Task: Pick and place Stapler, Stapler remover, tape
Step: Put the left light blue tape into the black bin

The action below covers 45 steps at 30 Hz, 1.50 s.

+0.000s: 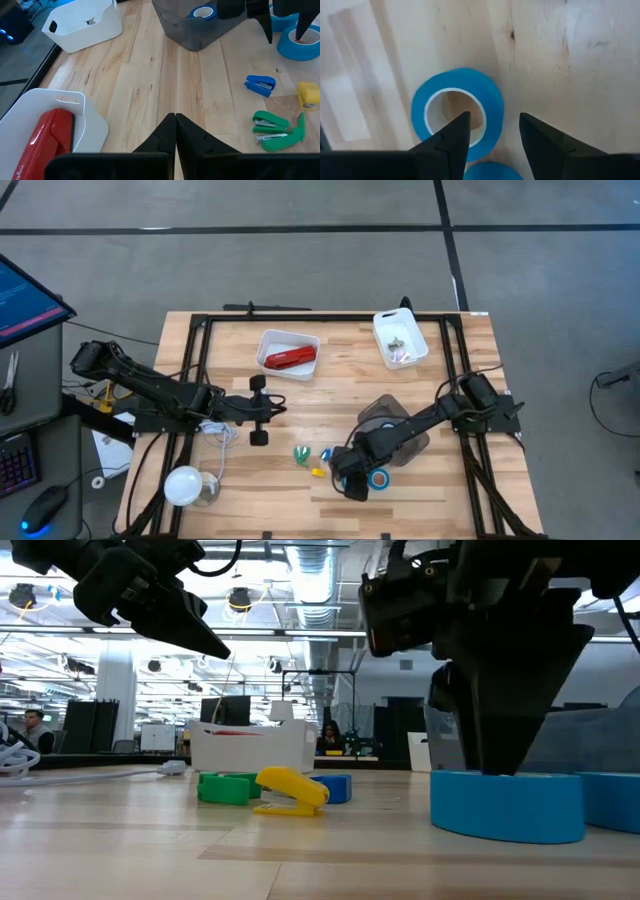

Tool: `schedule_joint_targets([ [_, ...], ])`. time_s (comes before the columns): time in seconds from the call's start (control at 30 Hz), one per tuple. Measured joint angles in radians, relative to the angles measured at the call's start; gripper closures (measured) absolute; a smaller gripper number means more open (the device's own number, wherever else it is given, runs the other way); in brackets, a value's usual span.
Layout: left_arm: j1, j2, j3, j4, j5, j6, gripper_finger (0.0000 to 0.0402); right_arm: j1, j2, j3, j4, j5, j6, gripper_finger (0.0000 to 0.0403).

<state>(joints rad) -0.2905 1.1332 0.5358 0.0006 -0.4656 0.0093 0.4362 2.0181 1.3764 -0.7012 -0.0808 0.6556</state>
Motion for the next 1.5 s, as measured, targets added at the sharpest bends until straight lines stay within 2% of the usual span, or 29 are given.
schedule_joint_targets([
  [0.27,0.000,0.000,0.000,0.000,0.000,0.000,0.0400,-0.001,-0.003,-0.061,0.063,-0.004,-0.001,0.0273],
  [0.37,0.000,0.000,0.000,0.000,0.000,0.000,0.0400,-0.001,-0.004,-0.064,0.061,0.000,-0.021,0.0308],
  [0.5,0.000,0.000,0.000,0.000,0.000,0.000,0.0400,-0.004,-0.006,-0.044,0.049,0.000,-0.085,0.0375],
  [0.6,0.000,0.000,0.000,0.000,0.000,0.000,0.0400,-0.008,-0.007,0.014,0.010,0.001,-0.136,0.0377],
  [0.67,0.000,0.000,0.000,0.000,0.000,0.000,0.0400,-0.016,-0.008,0.066,-0.083,0.022,-0.156,0.0369],
  [0.93,0.000,0.000,0.000,-0.001,0.000,-0.017,0.0400,-0.047,-0.009,0.250,-0.506,0.177,-0.226,0.0376],
  [1.07,0.000,0.000,0.000,-0.001,0.000,-0.018,0.0400,-0.055,-0.011,0.297,-0.659,0.262,-0.241,0.0376],
  [1.3,0.000,0.000,0.000,-0.001,0.000,-0.018,0.0400,-0.090,-0.011,0.305,-0.781,0.340,-0.240,0.0375],
  [1.5,0.000,0.000,0.000,-0.002,0.000,-0.018,0.0400,-0.135,-0.011,0.305,-0.794,0.376,-0.274,0.0376],
])
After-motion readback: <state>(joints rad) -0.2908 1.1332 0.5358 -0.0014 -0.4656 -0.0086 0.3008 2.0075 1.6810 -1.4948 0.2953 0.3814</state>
